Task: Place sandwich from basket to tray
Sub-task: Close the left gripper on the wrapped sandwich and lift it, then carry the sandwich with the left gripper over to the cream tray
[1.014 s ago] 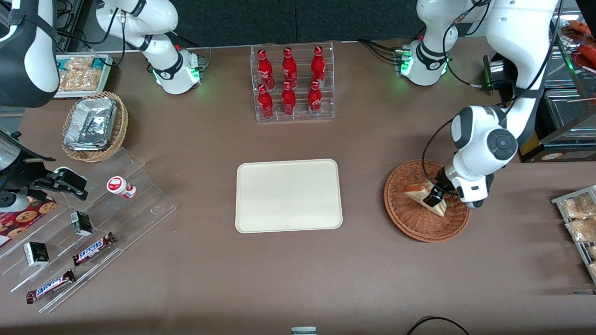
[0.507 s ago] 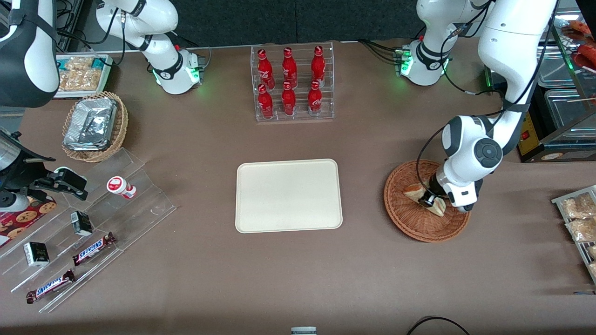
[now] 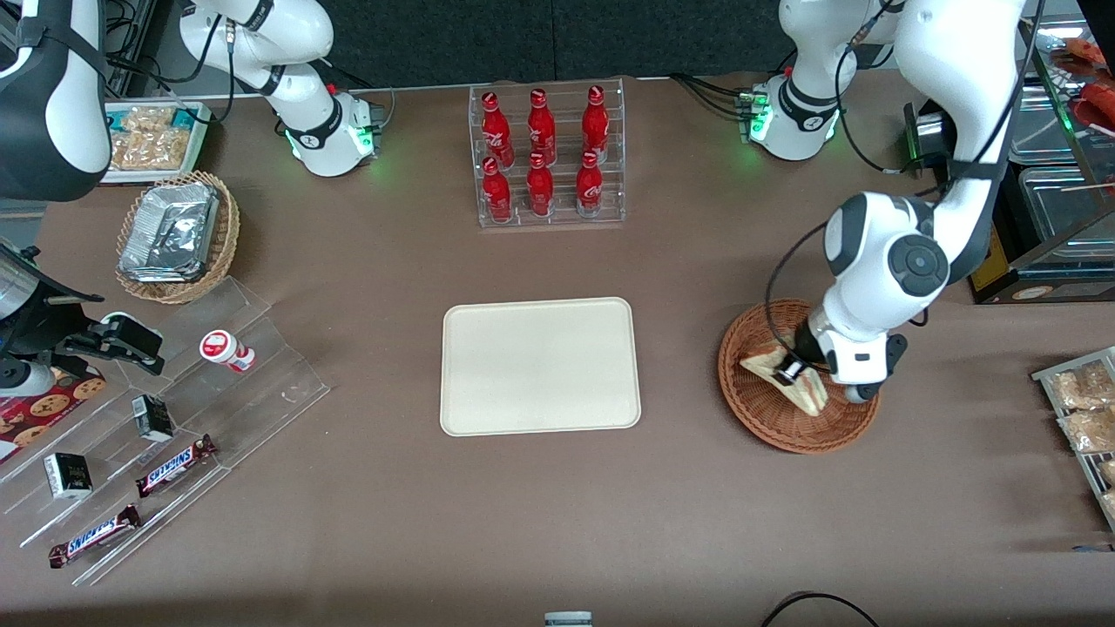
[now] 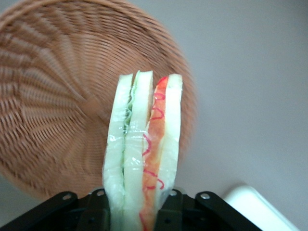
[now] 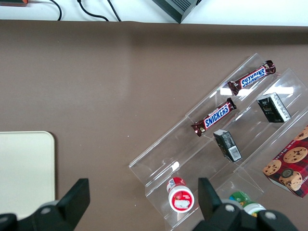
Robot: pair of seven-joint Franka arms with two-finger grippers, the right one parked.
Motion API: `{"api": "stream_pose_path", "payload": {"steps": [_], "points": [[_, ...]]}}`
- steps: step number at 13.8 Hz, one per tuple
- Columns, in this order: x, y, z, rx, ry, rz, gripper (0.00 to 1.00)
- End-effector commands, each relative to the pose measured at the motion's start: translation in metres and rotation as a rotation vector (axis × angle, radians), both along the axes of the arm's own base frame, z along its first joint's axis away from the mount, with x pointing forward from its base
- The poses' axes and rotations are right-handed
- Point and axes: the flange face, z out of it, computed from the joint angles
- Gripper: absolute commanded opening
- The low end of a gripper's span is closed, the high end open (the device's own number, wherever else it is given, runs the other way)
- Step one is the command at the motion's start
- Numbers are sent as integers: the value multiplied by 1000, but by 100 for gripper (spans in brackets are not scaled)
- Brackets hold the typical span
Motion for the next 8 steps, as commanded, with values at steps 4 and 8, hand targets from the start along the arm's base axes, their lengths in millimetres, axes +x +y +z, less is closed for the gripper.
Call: {"api": "stream_pose_path", "payload": {"steps": [4, 8], "points": [[17, -179, 63, -42, 12, -285, 0], [-20, -300, 19, -49, 13, -495, 1]]}}
